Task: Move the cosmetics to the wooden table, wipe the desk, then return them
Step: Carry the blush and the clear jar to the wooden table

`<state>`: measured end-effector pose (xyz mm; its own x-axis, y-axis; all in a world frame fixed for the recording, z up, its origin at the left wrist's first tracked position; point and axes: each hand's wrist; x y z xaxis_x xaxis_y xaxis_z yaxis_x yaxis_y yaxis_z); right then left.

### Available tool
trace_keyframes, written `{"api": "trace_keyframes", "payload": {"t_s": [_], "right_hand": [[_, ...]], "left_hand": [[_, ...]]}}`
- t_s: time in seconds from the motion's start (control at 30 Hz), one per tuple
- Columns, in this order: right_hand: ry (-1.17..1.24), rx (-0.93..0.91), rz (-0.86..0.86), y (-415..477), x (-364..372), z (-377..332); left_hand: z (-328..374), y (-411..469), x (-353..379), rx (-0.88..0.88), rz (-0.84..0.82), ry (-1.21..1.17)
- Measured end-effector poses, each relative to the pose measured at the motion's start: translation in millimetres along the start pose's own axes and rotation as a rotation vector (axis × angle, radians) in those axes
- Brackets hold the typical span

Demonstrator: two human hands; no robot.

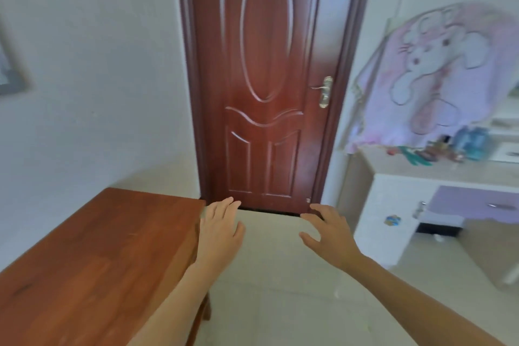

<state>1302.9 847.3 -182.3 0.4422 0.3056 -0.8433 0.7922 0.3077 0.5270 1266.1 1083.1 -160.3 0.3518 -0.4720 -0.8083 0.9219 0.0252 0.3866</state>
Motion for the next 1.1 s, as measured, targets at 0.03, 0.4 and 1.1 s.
{"api": "trace_keyframes", "payload": {"t_s": [0.03, 0.4, 1.1], "right_hand": [[-0.014, 0.041, 0.006, -16.5, -9.3, 20.8], [-0.2, 0.389, 0.004, -161.6, -118.4, 168.3], [-0.045, 0.835, -0.172, -130.6, -62.1, 319.7]], "left_hand": [[20.6, -3.1, 11.4, 0.017, -0.008, -0.031], [200.7, -5.8, 113.8, 0.272, -0.193, -0.196], [247.5, 138.5, 290.7, 0.288, -0.429, -0.244]]}}
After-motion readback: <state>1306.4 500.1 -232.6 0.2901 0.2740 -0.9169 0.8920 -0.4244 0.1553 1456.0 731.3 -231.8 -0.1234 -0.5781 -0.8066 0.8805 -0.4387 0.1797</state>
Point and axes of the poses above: each hand's wrist, its own y-axis towards the middle knuckle, its own x-axis out of the palm, z = x × y, and after that the axes turned 1 degree about x, right-handed
